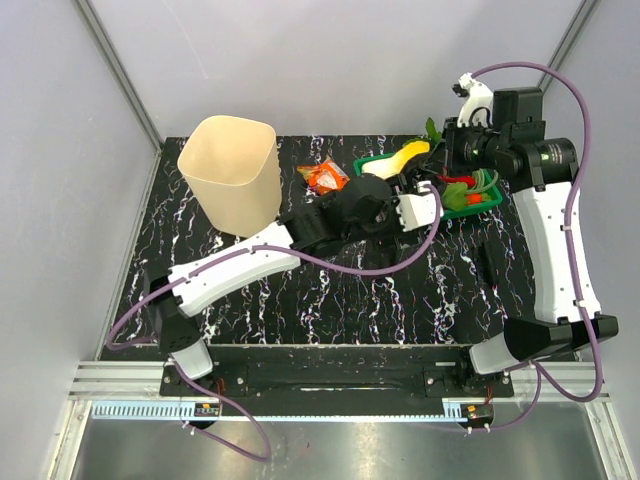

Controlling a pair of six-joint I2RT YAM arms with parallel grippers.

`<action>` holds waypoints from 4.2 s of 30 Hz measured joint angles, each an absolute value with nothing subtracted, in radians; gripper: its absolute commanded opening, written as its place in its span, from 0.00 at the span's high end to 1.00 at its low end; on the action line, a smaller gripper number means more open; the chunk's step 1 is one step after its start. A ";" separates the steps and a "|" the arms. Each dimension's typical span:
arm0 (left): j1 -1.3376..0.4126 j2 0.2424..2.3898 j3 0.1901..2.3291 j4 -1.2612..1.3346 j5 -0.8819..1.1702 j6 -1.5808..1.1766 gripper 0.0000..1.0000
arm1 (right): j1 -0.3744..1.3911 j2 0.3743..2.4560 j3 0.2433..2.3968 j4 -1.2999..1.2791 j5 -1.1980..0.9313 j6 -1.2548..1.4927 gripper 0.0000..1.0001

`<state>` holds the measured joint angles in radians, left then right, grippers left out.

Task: Put the trash bags into the trash bin
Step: Unfold the trash bag at the center of the board.

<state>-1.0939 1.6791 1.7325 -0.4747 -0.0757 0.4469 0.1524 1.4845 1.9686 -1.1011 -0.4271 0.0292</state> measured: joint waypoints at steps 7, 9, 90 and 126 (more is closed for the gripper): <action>-1.043 1.747 1.782 -0.469 -0.032 0.448 0.34 | 0.149 1.444 1.943 -1.098 -0.464 0.040 1.00; -1.026 1.753 1.798 -0.469 -0.017 0.444 0.37 | 0.148 1.431 1.935 -1.098 -0.470 0.043 1.00; -0.906 1.540 1.787 -0.815 0.241 0.727 1.00 | -0.056 1.434 1.897 -1.102 -0.505 -0.033 1.00; -0.676 1.429 1.750 -1.056 0.552 1.101 0.94 | -0.044 1.395 1.845 -1.112 -0.200 -0.212 1.00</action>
<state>-0.6762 1.4288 1.7496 -1.0565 0.5522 1.1011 -0.0437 1.3952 1.8446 -1.1118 -0.1997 -0.2119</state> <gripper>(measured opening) 0.043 0.007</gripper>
